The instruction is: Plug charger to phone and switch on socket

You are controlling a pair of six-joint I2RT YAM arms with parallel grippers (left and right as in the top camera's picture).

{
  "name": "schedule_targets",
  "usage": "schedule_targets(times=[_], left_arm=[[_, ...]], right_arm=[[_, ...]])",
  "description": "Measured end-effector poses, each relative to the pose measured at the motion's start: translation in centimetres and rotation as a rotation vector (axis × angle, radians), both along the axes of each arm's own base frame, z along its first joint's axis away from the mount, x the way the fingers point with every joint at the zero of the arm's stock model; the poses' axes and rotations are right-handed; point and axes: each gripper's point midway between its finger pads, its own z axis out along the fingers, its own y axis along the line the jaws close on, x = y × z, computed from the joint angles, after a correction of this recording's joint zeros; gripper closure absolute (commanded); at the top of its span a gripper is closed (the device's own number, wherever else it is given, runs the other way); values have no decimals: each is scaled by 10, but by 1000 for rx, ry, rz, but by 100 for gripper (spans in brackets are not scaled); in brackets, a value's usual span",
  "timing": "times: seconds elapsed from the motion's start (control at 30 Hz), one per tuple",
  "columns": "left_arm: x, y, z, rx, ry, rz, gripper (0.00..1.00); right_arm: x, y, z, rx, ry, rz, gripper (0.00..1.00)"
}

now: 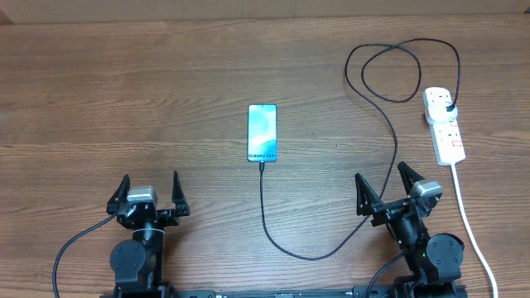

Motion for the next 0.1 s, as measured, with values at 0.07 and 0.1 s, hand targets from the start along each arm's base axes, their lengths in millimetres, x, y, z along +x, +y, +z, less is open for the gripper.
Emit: schedule_targets(times=[0.07, 0.1], left_arm=[[0, 0, 0, 0, 0, 0, 0], [0, 0, 0, 0, 0, 0, 0]], right_arm=[[0, 0, 0, 0, 0, 0, 0], [0, 0, 0, 0, 0, 0, 0]])
